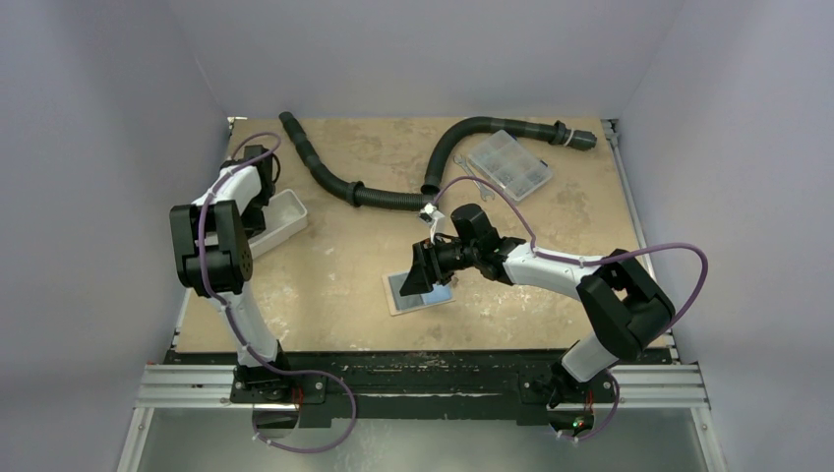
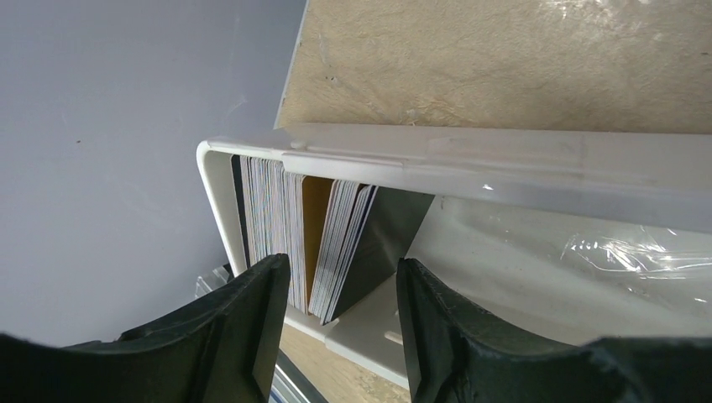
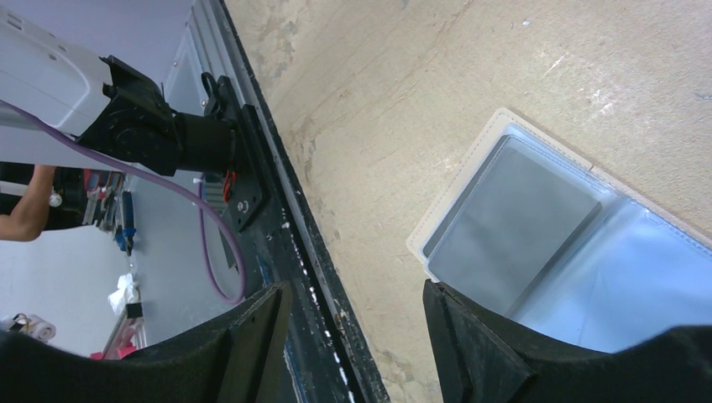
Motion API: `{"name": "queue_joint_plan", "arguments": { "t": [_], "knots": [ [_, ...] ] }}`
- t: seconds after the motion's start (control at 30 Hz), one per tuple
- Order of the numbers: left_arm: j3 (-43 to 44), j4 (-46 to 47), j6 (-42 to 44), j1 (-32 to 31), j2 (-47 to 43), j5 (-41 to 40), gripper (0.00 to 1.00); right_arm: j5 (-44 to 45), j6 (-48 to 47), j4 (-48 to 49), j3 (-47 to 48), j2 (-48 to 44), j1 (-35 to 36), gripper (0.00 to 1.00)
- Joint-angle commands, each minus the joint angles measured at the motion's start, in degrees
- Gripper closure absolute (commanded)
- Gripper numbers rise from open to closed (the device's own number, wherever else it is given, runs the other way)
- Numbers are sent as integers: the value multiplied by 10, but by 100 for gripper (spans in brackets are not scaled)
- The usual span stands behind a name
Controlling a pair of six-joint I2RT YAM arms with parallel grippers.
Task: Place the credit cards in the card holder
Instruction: Pick up the credit card from the storage box.
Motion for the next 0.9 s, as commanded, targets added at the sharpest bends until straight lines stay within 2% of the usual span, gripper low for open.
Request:
{"name": "queue_joint_plan", "arguments": {
  "t": [0.0,0.13,0.4,0.63,0.87],
  "knots": [
    [3,11,-6,11,-1,-22,49,-10,-13,8,6,-4,4,32],
    [10,5,-5,14,-4,-31,59,-10,-13,7,5,-4,5,32],
    [19,-3,-4,15,-16,-39,69,-10,-13,7,6,-3,5,32],
    [20,-6,0,16,-32,-37,85,-10,-13,8,6,-3,6,32],
    [20,-10,-1,15,-41,-29,92,-10,-13,9,6,-3,6,32]
  ]
}}
